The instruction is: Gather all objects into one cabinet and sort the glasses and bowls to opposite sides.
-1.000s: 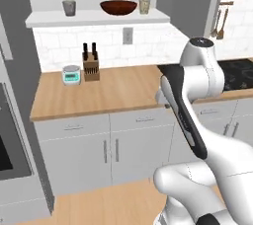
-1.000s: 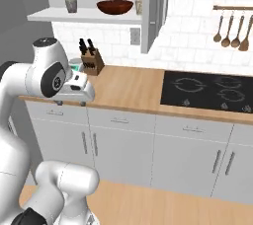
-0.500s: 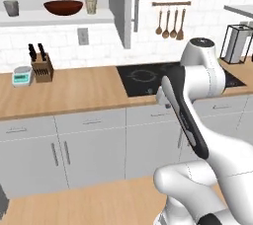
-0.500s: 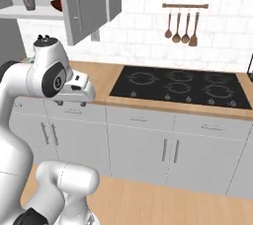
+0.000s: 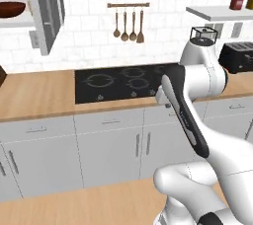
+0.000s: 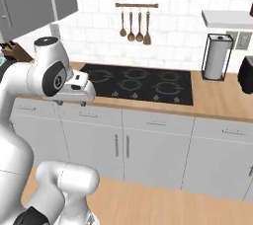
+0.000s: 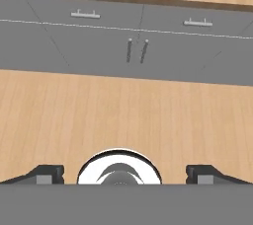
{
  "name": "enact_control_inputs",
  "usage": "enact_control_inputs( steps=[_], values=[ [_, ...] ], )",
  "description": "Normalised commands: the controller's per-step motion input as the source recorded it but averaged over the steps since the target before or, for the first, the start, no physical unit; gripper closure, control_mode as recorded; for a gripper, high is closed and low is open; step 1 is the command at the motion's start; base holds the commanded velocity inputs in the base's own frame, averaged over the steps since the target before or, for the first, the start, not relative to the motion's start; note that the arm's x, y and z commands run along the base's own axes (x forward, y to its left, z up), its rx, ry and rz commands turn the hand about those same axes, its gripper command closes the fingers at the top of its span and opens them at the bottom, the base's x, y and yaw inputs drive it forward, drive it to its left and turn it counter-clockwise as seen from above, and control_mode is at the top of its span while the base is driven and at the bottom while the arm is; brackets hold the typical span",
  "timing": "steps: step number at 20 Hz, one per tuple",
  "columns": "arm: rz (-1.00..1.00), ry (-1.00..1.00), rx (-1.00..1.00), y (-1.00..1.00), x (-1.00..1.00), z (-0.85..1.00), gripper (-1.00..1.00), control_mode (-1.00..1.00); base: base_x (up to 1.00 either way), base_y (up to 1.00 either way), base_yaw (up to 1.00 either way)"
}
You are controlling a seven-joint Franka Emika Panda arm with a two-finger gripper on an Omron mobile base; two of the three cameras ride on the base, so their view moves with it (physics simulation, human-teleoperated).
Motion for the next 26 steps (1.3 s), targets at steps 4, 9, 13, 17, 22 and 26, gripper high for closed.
enact_control_inputs(
  steps=[4,9,13,17,22,26],
  values=[
    [0.0,0.0,0.0,0.0,0.0,0.0,-1.0,1.0,0.11,-1.0,0.0],
    [0.0,0.0,0.0,0.0,0.0,0.0,-1.0,1.0,0.03,-1.0,0.0],
    [0.0,0.0,0.0,0.0,0.0,0.0,-1.0,1.0,0.25,-1.0,0.0],
    [0.0,0.0,0.0,0.0,0.0,0.0,-1.0,1.0,0.27,-1.0,0.0],
    [0.0,0.0,0.0,0.0,0.0,0.0,-1.0,1.0,0.06,-1.0,0.0],
    [0.0,0.0,0.0,0.0,0.0,0.0,-1.0,1.0,-0.29,-1.0,0.0]
  ],
)
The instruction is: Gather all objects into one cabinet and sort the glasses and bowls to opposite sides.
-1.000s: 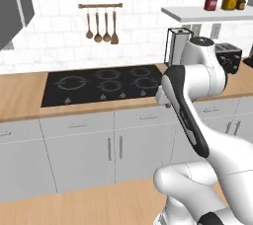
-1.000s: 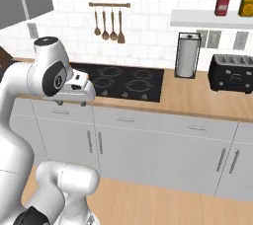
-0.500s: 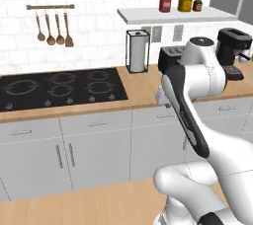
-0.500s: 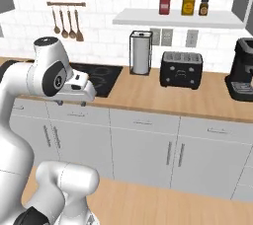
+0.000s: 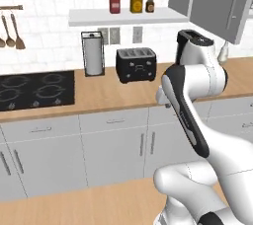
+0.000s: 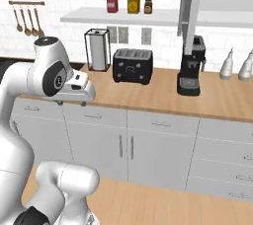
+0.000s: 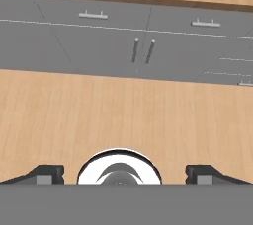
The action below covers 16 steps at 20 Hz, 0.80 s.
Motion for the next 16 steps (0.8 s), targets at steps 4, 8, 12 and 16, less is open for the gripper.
enact_control_inputs(
  steps=[4,8,12,16],
  values=[
    [0.0,0.0,0.0,0.0,0.0,0.0,-1.0,1.0,-0.24,-1.0,0.0],
    [0.0,0.0,0.0,0.0,0.0,0.0,-1.0,1.0,0.0,-1.0,0.0],
    [0.0,0.0,0.0,0.0,0.0,0.0,-1.0,1.0,0.13,-1.0,0.0],
    [0.0,0.0,0.0,0.0,0.0,0.0,-1.0,1.0,0.57,-1.0,0.0]
  ],
)
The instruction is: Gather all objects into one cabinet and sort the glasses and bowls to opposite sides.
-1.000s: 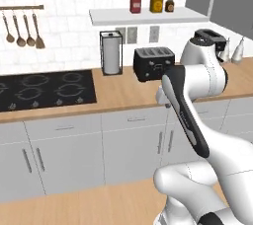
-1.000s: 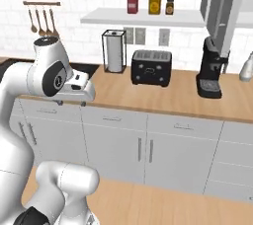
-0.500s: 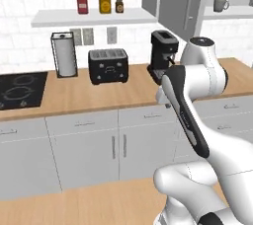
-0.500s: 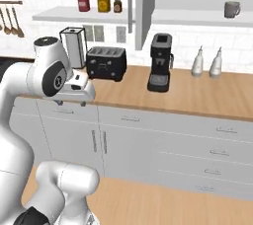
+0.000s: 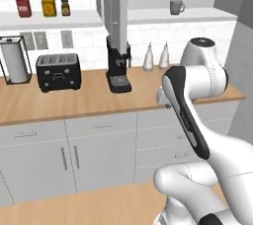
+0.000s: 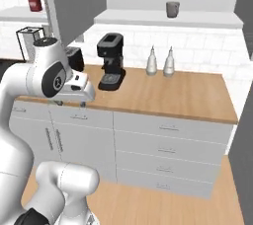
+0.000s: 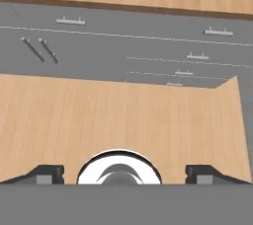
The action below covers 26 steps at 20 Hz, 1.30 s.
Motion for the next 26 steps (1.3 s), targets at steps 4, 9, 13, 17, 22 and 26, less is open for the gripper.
enact_control_inputs(
  steps=[4,9,13,17,22,26],
  values=[
    [0.0,0.0,0.0,0.0,0.0,0.0,-1.0,1.0,0.76,-1.0,0.0],
    [0.0,0.0,0.0,0.0,0.0,0.0,-1.0,1.0,0.63,-0.88,0.0],
    [0.0,0.0,0.0,0.0,0.0,0.0,-1.0,1.0,0.43,-0.26,0.04],
    [0.0,0.0,0.0,0.0,0.0,0.0,-1.0,1.0,0.66,0.1,0.09],
    [0.0,0.0,0.0,0.0,0.0,0.0,-1.0,1.0,0.72,0.03,0.07],
    [0.0,0.0,0.0,0.0,0.0,0.0,-1.0,1.0,0.16,-0.27,0.0]
  ],
)
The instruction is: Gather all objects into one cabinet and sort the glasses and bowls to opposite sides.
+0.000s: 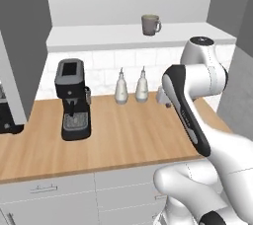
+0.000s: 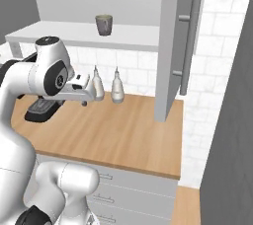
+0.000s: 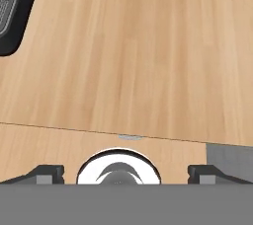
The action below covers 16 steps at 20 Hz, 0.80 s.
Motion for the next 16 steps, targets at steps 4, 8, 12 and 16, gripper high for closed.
enact_control_inputs(
  steps=[4,8,12,16],
  values=[
    [0.0,0.0,0.0,0.0,0.0,0.0,-1.0,1.0,-0.45,-0.24,0.0],
    [0.0,-0.18,0.01,-0.03,0.0,0.26,-1.0,-1.0,-0.03,-0.04,0.0],
    [0.01,-0.48,0.0,-0.15,0.12,0.89,-1.0,-1.0,0.0,0.0,0.0],
    [0.0,-0.49,0.0,-0.22,0.32,1.0,-1.0,-1.0,0.0,0.0,0.0]
  ],
)
